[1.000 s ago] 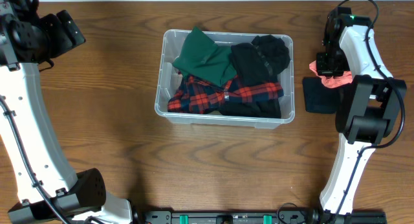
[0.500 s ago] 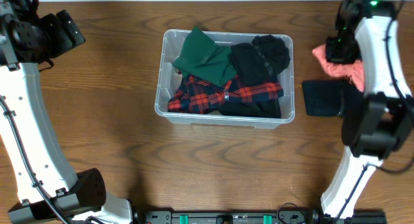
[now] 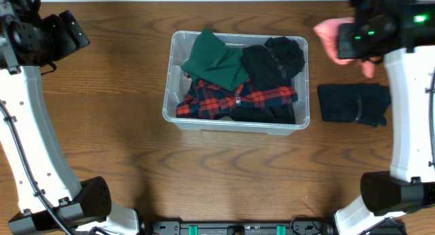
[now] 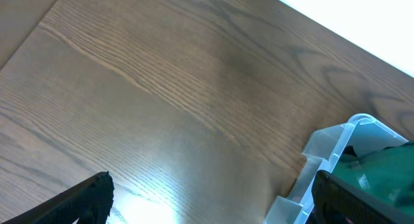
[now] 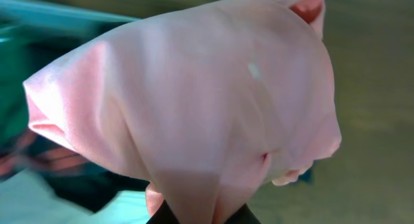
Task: Pack container
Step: 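Carry the pink garment with the right gripper into the bin's left side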
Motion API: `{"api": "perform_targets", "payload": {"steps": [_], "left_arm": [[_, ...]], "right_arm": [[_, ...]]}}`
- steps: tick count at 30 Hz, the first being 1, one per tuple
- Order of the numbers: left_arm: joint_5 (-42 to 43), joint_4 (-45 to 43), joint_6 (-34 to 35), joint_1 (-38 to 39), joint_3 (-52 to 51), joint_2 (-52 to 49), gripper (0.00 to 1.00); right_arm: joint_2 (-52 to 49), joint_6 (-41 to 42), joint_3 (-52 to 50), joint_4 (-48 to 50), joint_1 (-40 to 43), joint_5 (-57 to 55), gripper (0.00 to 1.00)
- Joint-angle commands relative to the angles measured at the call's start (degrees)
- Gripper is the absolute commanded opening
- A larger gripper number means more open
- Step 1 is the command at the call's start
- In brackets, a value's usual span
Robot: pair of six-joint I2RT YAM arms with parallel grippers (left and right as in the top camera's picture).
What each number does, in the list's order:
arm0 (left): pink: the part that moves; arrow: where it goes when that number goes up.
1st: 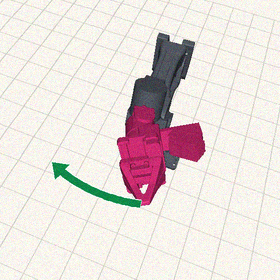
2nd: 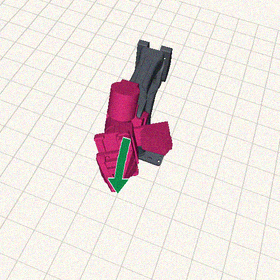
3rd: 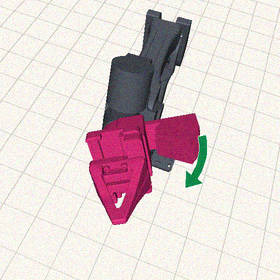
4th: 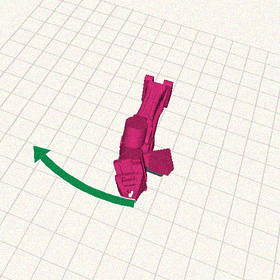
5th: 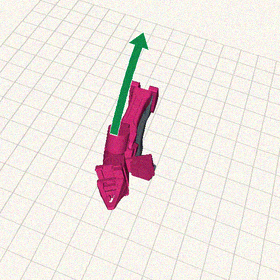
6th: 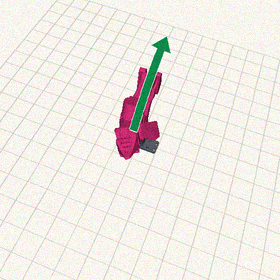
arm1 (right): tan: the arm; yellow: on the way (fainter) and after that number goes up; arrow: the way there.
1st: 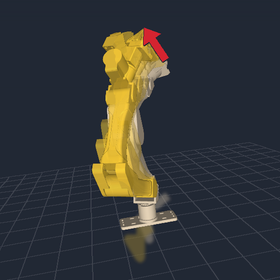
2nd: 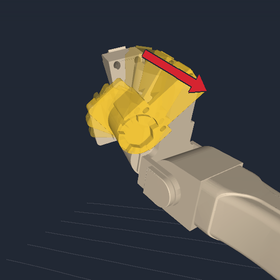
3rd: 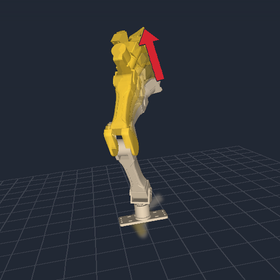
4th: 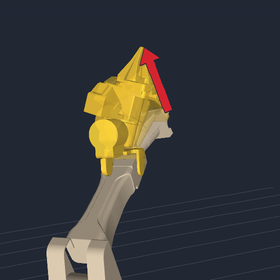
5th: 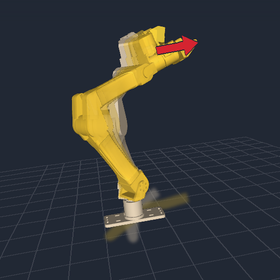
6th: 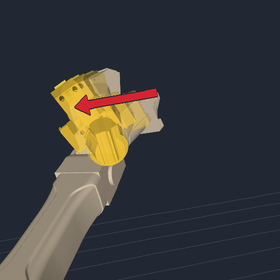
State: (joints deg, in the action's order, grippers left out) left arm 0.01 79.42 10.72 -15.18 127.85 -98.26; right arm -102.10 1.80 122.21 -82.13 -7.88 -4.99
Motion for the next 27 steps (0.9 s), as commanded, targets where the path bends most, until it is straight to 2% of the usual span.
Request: {"api": "perform_targets", "payload": {"steps": [1,7,15,27], "left_arm": [[-0.28,0.02,0.31,-0.17,-0.13,-0.22,0.98],[-0.28,0.02,0.31,-0.17,-0.13,-0.22,0.98],[-0.28,0.00,0.31,-0.17,-0.11,-0.22,0.98],[-0.28,0.02,0.31,-0.17,-0.13,-0.22,0.98]], "right_arm": [[1.31,-5.27,0.79,1.77,-8.00,0.94,0.01],[-0.26,-14.40,0.76,8.02,-21.49,-3.15,0.01],[-5.07,-29.11,0.76,13.49,-31.65,-4.26,0.01],[-13.66,-29.31,0.76,20.72,-37.24,-5.14,0.01]]}}
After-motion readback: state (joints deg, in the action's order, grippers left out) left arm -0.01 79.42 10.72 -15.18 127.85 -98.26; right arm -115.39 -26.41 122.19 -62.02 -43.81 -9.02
